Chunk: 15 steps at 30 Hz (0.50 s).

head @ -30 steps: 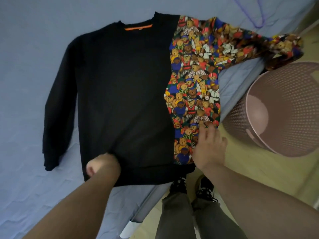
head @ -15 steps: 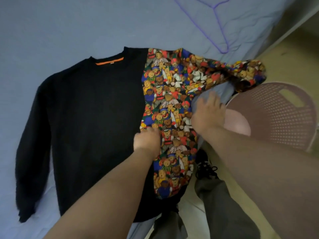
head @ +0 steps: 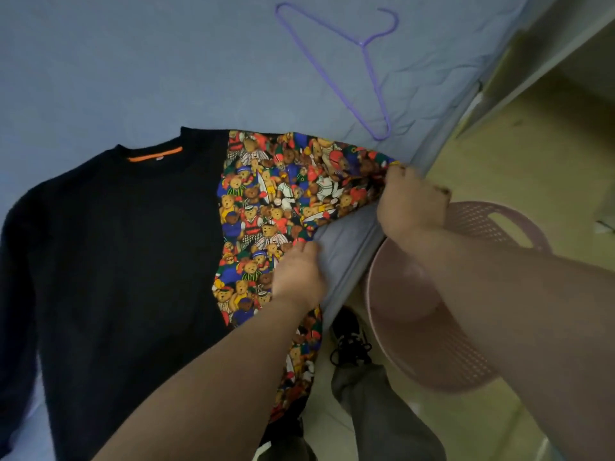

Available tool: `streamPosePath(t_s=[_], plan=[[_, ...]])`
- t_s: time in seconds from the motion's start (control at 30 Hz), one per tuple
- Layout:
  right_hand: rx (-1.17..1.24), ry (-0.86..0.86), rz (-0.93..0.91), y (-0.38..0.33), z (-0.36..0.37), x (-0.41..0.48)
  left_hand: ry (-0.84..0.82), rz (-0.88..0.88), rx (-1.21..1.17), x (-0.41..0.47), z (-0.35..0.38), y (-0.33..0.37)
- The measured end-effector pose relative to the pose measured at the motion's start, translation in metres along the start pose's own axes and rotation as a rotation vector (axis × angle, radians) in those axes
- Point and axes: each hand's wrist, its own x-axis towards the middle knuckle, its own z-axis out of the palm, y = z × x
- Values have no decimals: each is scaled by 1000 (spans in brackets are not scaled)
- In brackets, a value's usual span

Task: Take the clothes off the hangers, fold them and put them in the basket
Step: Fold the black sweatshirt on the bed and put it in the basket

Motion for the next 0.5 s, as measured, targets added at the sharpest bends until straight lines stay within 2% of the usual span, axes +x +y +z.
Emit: streamPosePath(t_s=[0.1,0.2,0.3,0.43,0.5], plan=[[275,-96,-196,-35,-16,-15,-65,77,-616,-1,3,39],[475,-248,-282,-61,-20,-16,-75,-60,-1033,-10,5,56],[621,-312,-149,-66,-18,-1,-77,-257,-1107,-20,-5,37],[653,-366,-36,-71,-9,-2,-227,-319,-1049,-40,-16,-2],[612,-435,-23,-82,-1,-18,-237,-356,-1000,-56,-18,-25]])
